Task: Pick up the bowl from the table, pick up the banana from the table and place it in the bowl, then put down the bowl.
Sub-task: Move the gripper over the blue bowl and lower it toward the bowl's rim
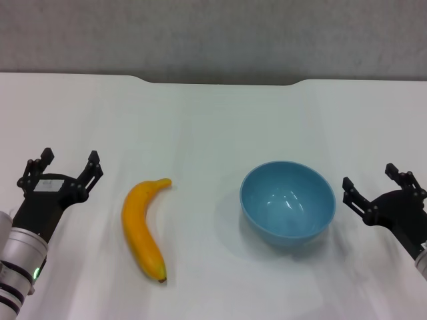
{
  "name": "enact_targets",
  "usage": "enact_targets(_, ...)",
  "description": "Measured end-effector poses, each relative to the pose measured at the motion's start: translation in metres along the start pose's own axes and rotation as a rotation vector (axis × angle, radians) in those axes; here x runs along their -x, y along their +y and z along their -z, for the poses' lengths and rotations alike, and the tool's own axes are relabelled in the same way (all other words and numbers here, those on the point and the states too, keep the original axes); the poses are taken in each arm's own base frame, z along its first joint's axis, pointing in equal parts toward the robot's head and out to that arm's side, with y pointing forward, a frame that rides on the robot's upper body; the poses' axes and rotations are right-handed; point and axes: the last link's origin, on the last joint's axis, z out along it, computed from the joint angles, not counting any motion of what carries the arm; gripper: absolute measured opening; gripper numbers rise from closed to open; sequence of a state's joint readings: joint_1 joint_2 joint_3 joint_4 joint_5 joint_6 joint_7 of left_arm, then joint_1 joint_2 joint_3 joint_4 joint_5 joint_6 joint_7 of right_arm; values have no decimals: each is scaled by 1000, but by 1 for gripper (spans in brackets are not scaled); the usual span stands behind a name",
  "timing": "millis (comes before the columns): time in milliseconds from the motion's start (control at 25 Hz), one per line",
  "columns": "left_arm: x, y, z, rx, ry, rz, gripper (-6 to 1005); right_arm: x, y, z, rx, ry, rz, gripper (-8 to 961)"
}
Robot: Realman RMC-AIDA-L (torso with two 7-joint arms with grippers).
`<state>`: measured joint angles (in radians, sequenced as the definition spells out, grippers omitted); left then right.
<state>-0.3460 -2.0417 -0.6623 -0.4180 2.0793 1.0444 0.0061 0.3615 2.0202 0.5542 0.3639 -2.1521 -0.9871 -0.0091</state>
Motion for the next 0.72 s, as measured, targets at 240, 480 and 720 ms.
enact_targets(240,1,-1,1,-3,-2,0,892,0,1,0,3,-1,-3,905)
enact_targets(480,1,-1,1,-3,-4,0,892,0,2,0,7,0,-1,906)
enact_targets(720,7,2,0,11,-61,4,892,-2,4,-2,12,27,-22,906)
